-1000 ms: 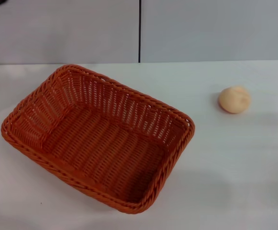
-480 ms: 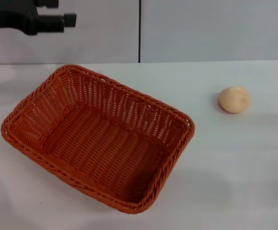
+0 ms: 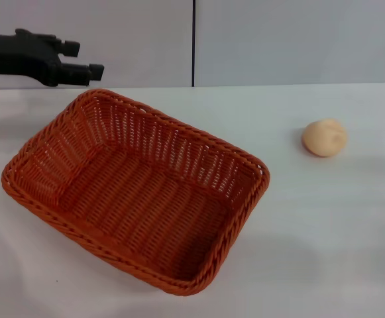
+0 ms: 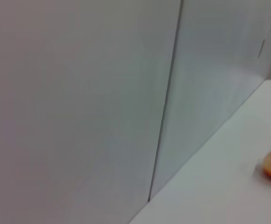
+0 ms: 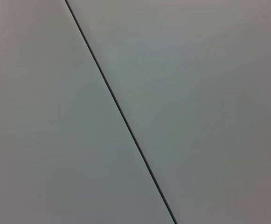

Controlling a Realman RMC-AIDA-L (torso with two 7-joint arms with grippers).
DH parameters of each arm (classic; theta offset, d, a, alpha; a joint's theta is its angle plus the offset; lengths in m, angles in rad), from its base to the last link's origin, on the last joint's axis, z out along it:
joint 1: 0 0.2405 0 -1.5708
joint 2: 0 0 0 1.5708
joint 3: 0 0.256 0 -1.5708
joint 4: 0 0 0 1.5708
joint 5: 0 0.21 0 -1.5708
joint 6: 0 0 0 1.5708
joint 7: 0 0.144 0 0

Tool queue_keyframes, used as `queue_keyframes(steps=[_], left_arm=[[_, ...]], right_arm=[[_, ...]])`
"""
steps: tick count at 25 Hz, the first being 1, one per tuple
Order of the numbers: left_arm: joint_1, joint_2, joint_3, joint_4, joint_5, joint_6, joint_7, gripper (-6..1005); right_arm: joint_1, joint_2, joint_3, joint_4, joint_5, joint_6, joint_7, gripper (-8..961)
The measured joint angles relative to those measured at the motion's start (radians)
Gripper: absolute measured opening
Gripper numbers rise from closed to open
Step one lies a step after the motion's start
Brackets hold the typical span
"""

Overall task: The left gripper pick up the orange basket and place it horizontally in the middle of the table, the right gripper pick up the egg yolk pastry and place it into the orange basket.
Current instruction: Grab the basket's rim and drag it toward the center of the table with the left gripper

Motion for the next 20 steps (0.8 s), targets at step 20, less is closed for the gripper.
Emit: queue_keyframes(steps=[20], left_arm=[[0.000, -0.020, 0.007, -0.118, 0.115, -0.131, -0.021, 701]], right_arm=[[0.006, 0.000, -0.009, 0.002, -0.008, 0.007, 0.000, 608]])
